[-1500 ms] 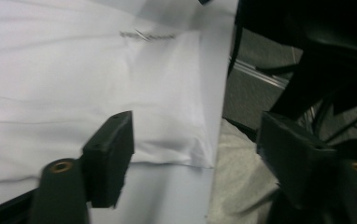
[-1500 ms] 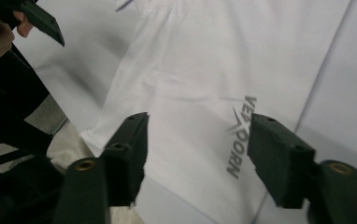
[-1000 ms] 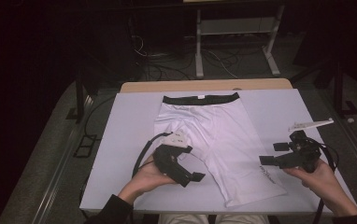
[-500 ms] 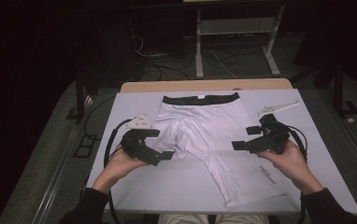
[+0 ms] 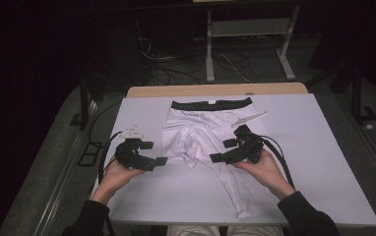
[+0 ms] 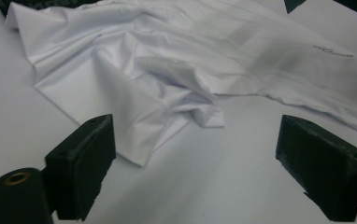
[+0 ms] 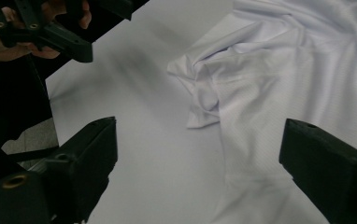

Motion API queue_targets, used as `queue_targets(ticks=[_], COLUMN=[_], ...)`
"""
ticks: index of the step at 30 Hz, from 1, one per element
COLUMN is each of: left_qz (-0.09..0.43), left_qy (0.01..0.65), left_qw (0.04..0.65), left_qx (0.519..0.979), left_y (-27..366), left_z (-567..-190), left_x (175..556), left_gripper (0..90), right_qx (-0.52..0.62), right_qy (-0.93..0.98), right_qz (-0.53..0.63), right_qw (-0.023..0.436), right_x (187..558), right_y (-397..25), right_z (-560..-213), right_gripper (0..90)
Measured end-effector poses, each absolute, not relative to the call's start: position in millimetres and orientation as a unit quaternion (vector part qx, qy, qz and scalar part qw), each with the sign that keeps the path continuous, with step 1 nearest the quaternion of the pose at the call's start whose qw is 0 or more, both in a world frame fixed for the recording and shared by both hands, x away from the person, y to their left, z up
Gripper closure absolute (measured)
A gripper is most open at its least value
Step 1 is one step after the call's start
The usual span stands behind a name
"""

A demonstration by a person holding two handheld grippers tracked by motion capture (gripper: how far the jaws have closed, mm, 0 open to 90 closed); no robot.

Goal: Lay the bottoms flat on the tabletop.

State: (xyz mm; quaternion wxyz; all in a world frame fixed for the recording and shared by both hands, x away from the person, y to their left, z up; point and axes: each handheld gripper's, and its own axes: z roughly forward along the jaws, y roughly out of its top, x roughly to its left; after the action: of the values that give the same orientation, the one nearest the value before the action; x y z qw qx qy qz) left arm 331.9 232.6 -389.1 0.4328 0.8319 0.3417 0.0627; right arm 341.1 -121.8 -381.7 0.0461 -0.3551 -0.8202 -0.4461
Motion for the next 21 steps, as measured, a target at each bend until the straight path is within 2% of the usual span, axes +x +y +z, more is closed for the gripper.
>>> queue_targets(ticks=[3,7,11,17,21], left_qz=[0.053,0.045,0.042,0.024,0.013], left_qy=[0.354,0.359,0.357,0.356,0.351], left_qw=[0.427,0.422,0.424,0.422,0.421], left_qx=[0.831,0.831,0.831,0.833,0.836], left_y=[235.9,236.0,234.1,233.9,231.0], left_z=[-398.1,-409.8,-417.0,-426.6,-430.7], left_x=[338.5,348.5,356.8,365.2,367.4], left_gripper=[17.6,25.2,32.5,44.0,48.5], right_qx=[-0.35,-0.343,-0.336,-0.337,-0.332], right_qy=[-0.823,-0.825,-0.828,-0.832,-0.84], right_qz=[-0.445,-0.446,-0.445,-0.436,-0.424], right_qw=[0.052,0.058,0.061,0.06,0.058], right_x=[346.6,352.7,359.0,369.1,374.0], right_y=[-106.7,-90.3,-76.4,-62.2,-51.9], right_z=[-390.6,-398.7,-404.7,-412.7,-417.5], right_gripper=[16.5,29.1,36.6,45.0,48.7])
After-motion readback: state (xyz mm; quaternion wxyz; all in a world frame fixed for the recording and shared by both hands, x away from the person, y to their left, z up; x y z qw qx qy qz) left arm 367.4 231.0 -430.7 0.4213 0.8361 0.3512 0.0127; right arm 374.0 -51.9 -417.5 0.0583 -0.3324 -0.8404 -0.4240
